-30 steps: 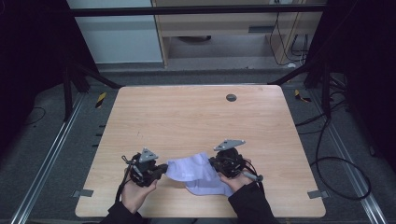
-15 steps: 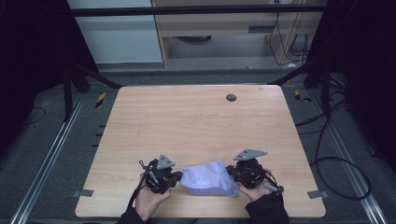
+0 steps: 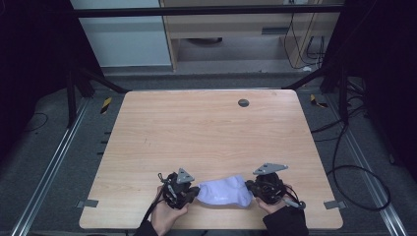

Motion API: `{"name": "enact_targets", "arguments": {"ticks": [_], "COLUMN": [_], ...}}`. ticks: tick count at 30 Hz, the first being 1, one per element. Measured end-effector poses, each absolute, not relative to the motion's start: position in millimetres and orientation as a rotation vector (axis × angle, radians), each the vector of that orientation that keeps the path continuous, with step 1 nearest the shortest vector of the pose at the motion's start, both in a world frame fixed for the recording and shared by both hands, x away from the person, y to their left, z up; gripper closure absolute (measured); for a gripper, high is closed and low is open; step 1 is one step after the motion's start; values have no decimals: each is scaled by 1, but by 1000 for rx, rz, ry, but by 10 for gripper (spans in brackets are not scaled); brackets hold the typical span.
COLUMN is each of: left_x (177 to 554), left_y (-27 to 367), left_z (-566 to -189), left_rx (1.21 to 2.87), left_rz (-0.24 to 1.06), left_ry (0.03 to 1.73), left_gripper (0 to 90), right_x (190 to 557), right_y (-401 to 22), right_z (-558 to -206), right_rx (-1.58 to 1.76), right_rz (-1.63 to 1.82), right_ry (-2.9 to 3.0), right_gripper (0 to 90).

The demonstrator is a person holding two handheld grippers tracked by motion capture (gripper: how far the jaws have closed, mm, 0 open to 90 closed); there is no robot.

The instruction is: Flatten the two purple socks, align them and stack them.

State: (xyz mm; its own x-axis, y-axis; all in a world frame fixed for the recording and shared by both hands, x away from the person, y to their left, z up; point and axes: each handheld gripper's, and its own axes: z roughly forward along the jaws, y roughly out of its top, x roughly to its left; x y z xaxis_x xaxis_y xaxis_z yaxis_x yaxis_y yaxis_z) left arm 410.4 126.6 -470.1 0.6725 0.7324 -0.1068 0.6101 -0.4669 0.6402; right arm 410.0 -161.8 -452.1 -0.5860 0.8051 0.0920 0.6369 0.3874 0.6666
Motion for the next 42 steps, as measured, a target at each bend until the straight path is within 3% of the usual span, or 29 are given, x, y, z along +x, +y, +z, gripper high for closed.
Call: {"name": "enact_targets", "arguments": {"ticks": [14,25,34,42], "left_x": [412,413,418,419], "left_y": [124,132,105,101], "left_z": [-481,-464,-475,-488], "left_rx": [2233,2157,2206,2250], "left_rz": [260,321,302,301], "left_ry": [1036,991,899,895], "left_gripper": [852,691,806,825], "right_x": [416,412,404,409], "right_y": [-161,-164,-157,-158], "right_z": [-466,-463,-468,-489], "right_rx": [1304,1278,1206,1256], "right_rz": [949,991,1114,1027], "right_ry": [2424,2353,2373,2442], "right_gripper": [862,763,875,900]}}
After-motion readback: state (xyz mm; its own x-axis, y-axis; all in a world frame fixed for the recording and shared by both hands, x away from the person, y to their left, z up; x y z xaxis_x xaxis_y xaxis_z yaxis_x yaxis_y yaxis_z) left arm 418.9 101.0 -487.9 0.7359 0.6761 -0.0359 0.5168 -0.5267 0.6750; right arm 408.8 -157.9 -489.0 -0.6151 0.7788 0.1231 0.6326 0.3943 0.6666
